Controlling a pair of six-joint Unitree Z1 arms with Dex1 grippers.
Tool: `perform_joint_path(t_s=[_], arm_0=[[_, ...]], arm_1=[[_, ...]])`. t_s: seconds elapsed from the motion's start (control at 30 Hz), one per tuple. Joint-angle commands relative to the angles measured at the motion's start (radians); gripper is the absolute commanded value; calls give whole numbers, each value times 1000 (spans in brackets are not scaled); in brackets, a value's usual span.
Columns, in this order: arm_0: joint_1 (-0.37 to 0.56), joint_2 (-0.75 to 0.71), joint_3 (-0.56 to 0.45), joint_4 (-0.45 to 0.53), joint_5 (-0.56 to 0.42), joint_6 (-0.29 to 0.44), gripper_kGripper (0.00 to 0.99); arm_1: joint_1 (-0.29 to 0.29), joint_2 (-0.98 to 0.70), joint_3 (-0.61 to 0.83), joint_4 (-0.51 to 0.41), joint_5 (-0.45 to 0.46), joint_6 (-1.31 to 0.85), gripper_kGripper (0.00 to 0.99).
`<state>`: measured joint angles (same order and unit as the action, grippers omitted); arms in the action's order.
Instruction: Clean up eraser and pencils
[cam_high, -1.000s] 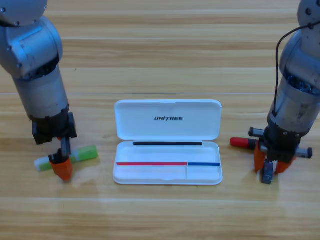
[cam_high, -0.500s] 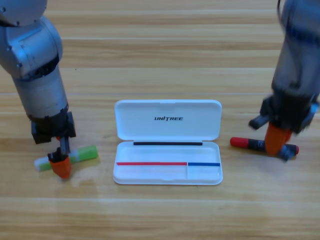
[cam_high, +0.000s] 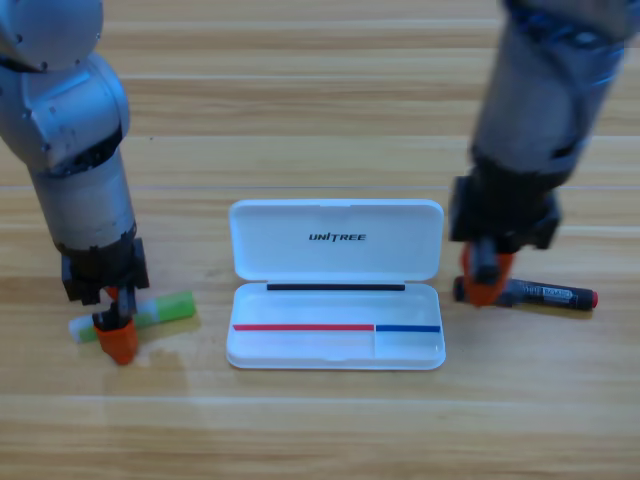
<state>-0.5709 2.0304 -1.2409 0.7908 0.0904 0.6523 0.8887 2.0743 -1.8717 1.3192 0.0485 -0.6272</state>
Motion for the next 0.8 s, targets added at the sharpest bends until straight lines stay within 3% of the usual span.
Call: perform_joint_path(t_s=[0.03,0.1,0.23,0.57,0.8], arm_0=[[13,56,14,-21,-41,0,627],[13,53,8,-21,-66,9,449],[14,37,-18,-19,-84,15,0],[16,-48,-101,82,-60,44,0],[17,-167,-288,304,-63,50,0]], arm_1=[[55,159,-67,-15,16,-43,0],[55,185,-87,-17,13,-48,0],[55,230,-124,-18,14,-52,0],[55,303,-184,-20,5,-57,0],[55,319,-190,-29,1,-57,0]])
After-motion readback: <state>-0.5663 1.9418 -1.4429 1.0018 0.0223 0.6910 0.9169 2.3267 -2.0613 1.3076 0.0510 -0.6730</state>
